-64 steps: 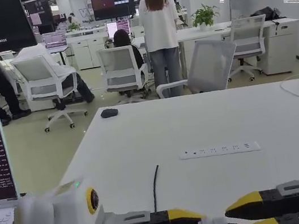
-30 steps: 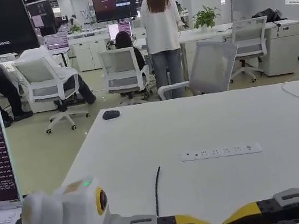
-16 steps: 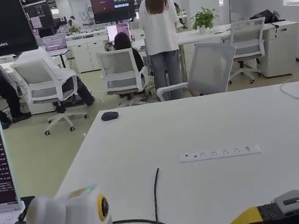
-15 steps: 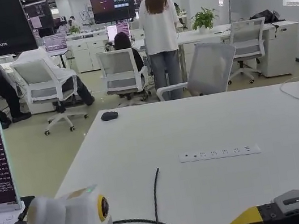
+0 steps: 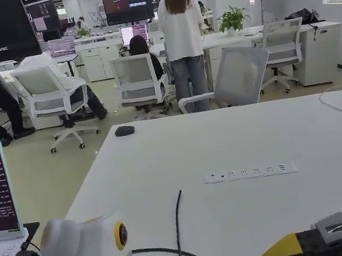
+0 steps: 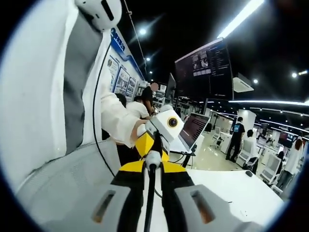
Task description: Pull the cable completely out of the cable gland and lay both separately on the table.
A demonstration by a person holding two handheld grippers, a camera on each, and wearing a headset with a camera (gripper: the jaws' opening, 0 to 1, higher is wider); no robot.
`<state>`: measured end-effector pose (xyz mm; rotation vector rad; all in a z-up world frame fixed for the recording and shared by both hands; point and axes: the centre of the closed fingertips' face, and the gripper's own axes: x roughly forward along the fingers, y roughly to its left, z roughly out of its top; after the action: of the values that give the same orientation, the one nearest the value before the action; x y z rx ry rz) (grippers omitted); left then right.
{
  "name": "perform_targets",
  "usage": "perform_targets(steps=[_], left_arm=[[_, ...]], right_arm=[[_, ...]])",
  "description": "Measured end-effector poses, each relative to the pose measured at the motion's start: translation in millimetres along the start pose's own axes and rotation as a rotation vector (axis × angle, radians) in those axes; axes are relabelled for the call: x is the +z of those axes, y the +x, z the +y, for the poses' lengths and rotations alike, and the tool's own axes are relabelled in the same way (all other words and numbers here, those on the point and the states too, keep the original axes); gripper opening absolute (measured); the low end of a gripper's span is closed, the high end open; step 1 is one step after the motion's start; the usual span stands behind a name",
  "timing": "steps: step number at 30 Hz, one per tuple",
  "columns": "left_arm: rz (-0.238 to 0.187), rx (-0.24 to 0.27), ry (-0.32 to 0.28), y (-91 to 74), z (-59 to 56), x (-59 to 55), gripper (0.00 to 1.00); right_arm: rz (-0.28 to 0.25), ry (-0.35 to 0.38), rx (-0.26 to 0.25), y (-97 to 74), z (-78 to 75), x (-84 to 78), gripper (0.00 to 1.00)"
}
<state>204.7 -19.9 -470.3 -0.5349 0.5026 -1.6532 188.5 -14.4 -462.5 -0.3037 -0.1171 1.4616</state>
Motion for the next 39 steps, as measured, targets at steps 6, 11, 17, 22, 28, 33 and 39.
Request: perform_targets(steps=[6,11,17,22,28,33,39], left_arm=[[0.041,0.066,0.138,-0.2,5.4,-2.9,0.14],[0.044,0.098,0.280,-0.5,2.2,1.6,0.15],[0.034,0.107,0.327,-2.0,0.9,5.2,0.15],[0.025,0.119,0.348,-1.5,2.5,5.1,0.16],[-0.016,0.116,0.381,3.3,0.6,7.7,0.22],[-0.019,0.106,0.402,14.0,-0.4,5.5,0.31],[-0.042,0.083,0.352,18.6,-0.5,6.7,0.17]], right_arm=[[0.051,0.296,-0.017,-0.1,-3.2,-15.2,0.12],[0.039,0.329,-0.032,-5.0,-7.1,-16.5,0.12],[0.058,0.324,-0.047,-9.8,-6.7,-17.9,0.04],[0.043,0.348,-0.053,-10.4,-6.0,-17.1,0.02],[0.026,0.313,-0.055,-11.8,-3.8,-12.1,0.02],[-0.016,0.337,-0.067,-12.2,-5.5,-5.8,0.02],[-0.009,0.321,-0.064,-12.6,-1.6,-8.0,0.02]])
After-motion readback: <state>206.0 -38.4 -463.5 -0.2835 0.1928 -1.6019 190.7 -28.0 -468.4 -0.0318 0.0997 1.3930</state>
